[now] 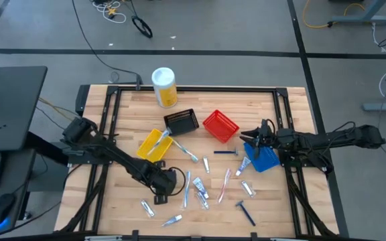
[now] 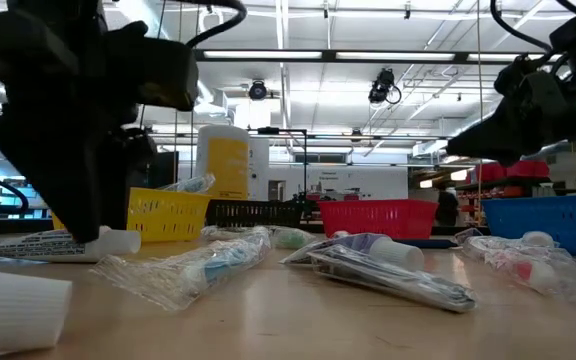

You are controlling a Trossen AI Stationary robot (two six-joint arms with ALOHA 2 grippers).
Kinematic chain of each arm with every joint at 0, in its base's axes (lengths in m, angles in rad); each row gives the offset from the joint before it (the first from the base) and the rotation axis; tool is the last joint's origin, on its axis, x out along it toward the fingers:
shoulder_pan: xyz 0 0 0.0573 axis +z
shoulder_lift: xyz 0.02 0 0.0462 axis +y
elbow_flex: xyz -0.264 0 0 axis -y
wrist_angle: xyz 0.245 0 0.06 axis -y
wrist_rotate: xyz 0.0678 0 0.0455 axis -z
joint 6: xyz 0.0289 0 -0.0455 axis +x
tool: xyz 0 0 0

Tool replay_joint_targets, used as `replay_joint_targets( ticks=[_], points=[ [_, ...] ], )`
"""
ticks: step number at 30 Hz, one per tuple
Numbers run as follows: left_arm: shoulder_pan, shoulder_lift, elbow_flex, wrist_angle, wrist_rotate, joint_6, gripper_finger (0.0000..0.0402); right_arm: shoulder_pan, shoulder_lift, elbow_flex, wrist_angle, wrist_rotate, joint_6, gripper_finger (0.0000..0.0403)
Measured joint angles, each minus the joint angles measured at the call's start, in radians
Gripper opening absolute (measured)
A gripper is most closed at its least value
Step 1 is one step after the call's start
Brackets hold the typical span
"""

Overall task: Pick & Place Travel size toiletries
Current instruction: Put the white toothpaste into the black basket

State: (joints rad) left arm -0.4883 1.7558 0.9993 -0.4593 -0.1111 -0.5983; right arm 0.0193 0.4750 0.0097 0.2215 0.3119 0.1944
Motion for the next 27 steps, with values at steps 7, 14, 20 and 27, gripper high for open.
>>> replay_joint_targets(
  ticks=[7,14,20,27],
  points=[
    [-0.001,0.000,-0.009,0.006,-0.005,0.012,0.0194,0.000,0.005,0.000,0.000,0.000,0.000,0.0112],
    [-0.001,0.000,-0.009,0.005,0.039,0.005,0.0171,0.000,0.009,0.000,0.000,0.000,0.011,0.0112],
    [-0.001,-0.001,-0.009,0.006,0.022,0.010,0.0136,0.000,0.009,0.000,0.000,0.000,0.011,0.0112],
    [-0.001,-0.001,-0.009,0.006,-0.003,0.008,0.0096,0.000,0.009,0.000,0.000,0.000,0.011,0.0112]
  ],
)
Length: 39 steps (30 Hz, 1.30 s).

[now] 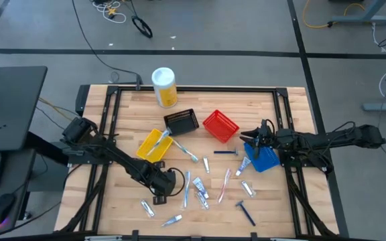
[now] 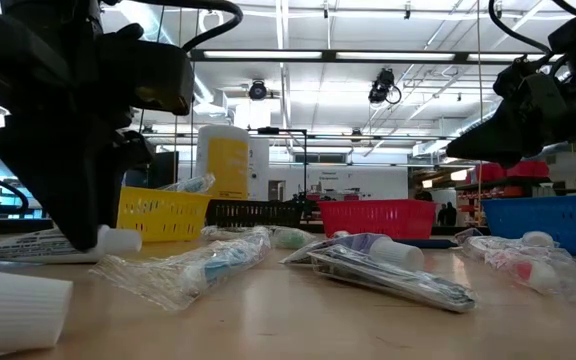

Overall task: Pick & Place Travel size toiletries
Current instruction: Put the white toothpaste into the black basket

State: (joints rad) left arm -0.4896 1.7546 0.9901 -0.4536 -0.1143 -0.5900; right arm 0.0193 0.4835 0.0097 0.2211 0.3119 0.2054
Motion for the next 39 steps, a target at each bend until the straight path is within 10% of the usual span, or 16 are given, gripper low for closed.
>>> replay_joint_targets(
  ticks=[21,39],
  points=[
    [0.040,0.000,0.061,0.088,-0.218,0.193,0.0086,0.000,0.000,0.000,0.000,0.000,0.000,0.0112],
    [0.400,0.000,0.248,0.084,-0.361,0.583,0.0083,0.000,0.000,0.000,0.000,0.000,0.000,0.0112]
  ],
)
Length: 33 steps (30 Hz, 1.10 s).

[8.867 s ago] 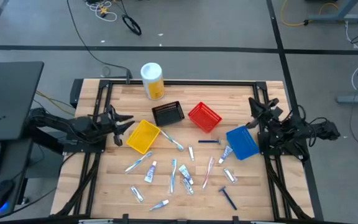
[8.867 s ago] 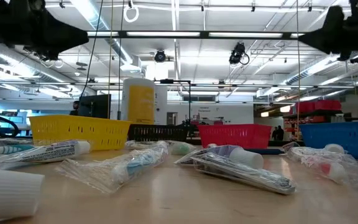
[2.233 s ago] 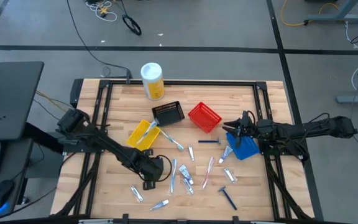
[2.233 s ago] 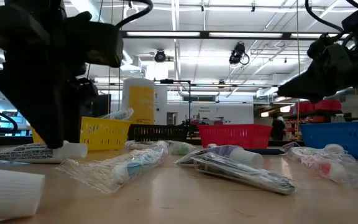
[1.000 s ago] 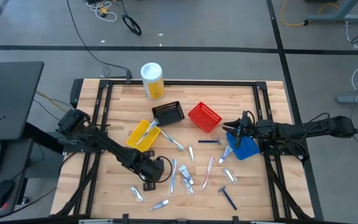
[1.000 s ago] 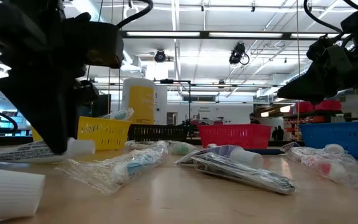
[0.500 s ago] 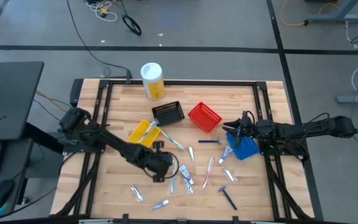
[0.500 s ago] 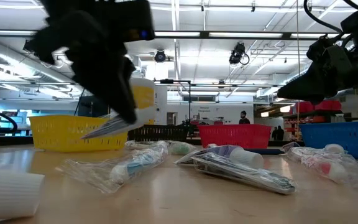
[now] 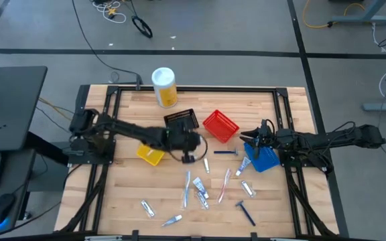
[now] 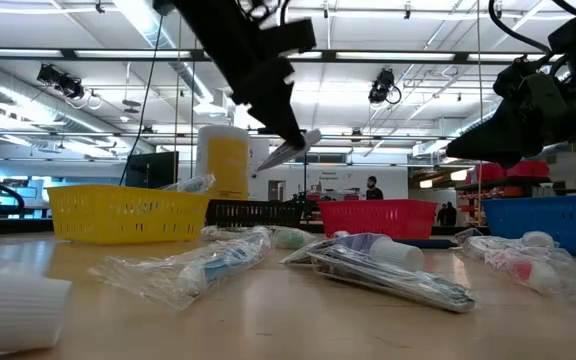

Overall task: Pick & Place Travel size toiletries
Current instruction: Put the white toothpaste into the black basket, then put the blue razor into the red basket

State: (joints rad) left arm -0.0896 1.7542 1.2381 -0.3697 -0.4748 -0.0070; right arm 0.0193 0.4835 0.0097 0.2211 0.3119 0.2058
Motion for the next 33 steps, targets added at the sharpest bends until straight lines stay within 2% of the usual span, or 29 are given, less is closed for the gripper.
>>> replay_joint_targets(
  ticks=[9,14,21,33],
  points=[
    [0.231,0.000,0.000,-0.104,0.030,-0.034,0.0083,0.000,0.000,0.000,0.000,0.000,0.000,0.0112],
    [0.308,0.000,0.000,-0.103,0.163,-0.038,0.0083,0.000,0.000,0.000,0.000,0.000,0.000,0.0112],
    [0.341,0.000,-0.001,-0.105,0.180,-0.034,0.0086,0.000,0.000,0.000,0.000,0.000,0.000,0.0112],
    [0.342,0.000,-0.002,-0.154,0.177,-0.042,0.0156,0.000,0.000,0.000,0.000,0.000,0.000,0.0112]
  ],
)
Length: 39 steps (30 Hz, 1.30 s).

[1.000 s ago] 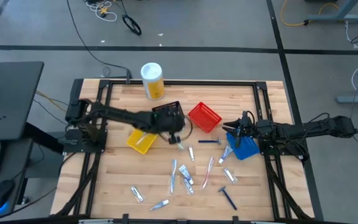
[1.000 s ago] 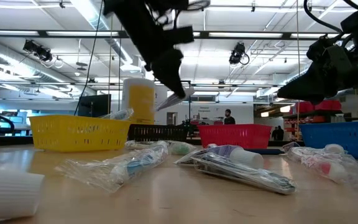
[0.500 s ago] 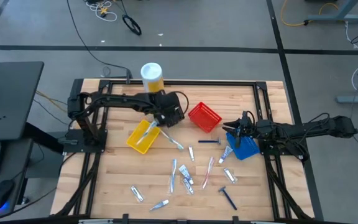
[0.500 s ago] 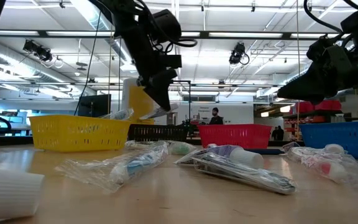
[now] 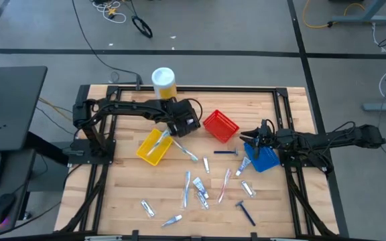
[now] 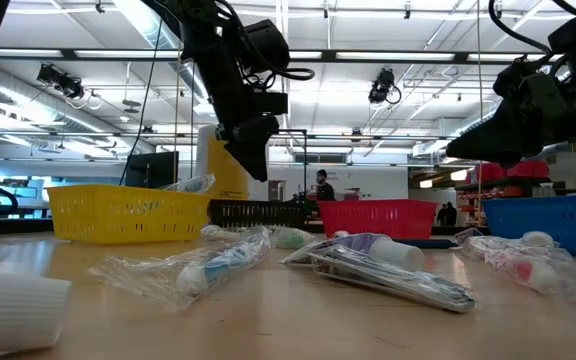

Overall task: Pick & Place Travel size toiletries
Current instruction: Put the blue razor into the red basket

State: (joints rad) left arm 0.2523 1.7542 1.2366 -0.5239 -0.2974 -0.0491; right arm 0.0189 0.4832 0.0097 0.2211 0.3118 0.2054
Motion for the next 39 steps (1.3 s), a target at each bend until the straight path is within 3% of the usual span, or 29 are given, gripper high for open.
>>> replay_joint_targets(
  ticks=[9,16,23,27,34,39],
  points=[
    [-0.013,0.000,0.000,0.020,0.018,-0.025,0.0150,0.000,0.000,0.000,0.000,-0.001,0.000,0.0112],
    [-0.065,-0.111,0.000,-0.157,0.017,-0.131,0.0130,0.000,0.001,0.000,-0.001,-0.051,-0.001,0.0112],
    [-0.179,-0.343,0.000,-0.347,-0.130,-0.183,0.0117,0.001,0.016,0.000,-0.005,-0.086,-0.002,0.0112],
    [-0.284,-0.438,-0.006,-0.377,-0.228,-0.225,0.0116,0.001,0.031,0.000,0.023,-0.119,0.039,0.0112],
    [-0.443,-0.549,-0.177,-0.335,-0.381,-0.198,0.0115,0.011,0.087,0.000,0.244,-0.217,0.044,0.0112],
    [-0.494,-0.606,-0.373,-0.157,-0.389,-0.282,0.0113,0.039,0.187,0.078,0.267,-0.213,0.010,0.0112]
  ],
)
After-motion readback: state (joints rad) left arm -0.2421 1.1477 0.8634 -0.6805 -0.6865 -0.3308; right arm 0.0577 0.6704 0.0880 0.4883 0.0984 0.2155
